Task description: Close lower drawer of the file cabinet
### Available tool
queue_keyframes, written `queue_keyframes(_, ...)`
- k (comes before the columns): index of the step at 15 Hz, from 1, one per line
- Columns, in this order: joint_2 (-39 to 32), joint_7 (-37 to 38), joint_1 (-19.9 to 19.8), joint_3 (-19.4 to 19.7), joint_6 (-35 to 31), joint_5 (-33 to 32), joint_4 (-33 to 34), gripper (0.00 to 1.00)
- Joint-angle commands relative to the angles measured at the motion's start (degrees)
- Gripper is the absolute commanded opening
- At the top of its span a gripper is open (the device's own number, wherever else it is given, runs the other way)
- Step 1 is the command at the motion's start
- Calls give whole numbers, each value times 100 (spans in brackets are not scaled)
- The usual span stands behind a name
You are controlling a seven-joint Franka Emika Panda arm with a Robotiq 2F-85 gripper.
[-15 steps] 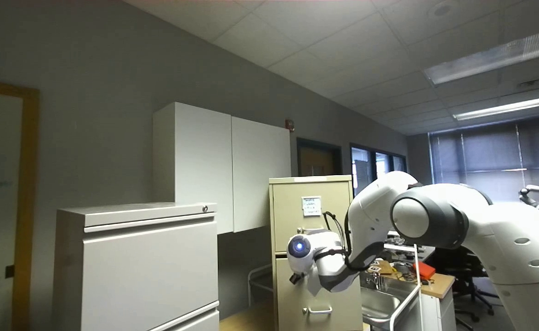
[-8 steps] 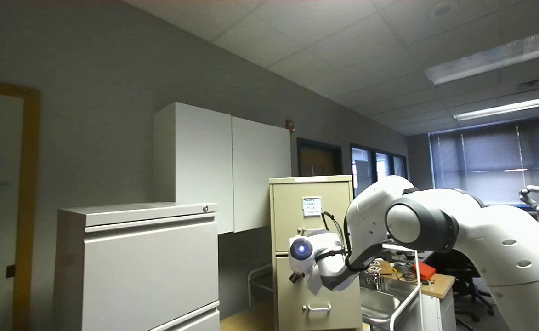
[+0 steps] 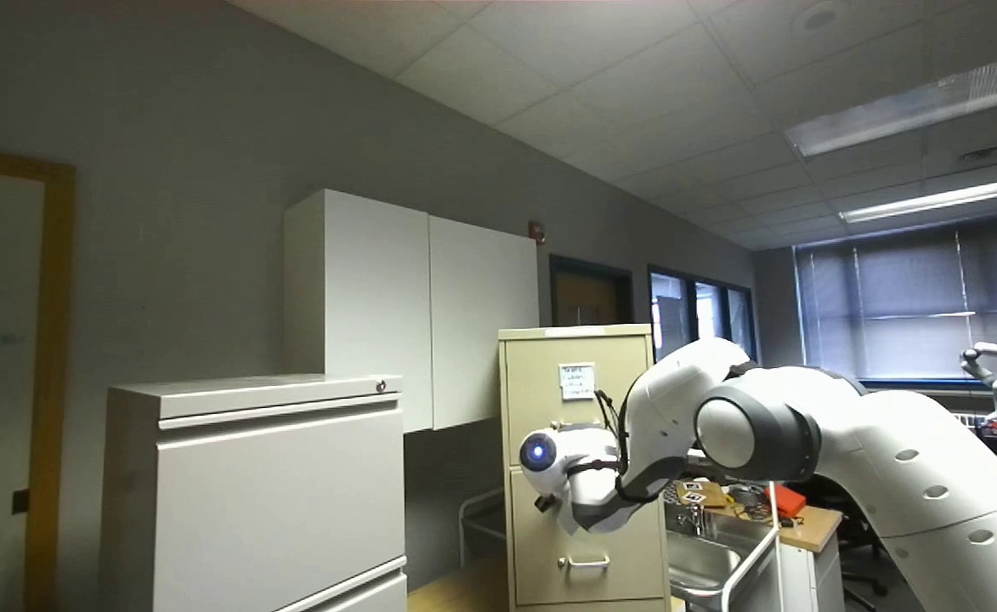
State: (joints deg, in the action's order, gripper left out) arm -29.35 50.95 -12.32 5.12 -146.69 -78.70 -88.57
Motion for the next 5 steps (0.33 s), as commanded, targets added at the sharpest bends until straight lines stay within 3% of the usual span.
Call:
queue_keyframes(1, -549, -536, -73, 233, 596, 1083, 1168, 0)
queue_keyframes(5, -743, -969, -5, 332, 1027, 2359, 1673, 0)
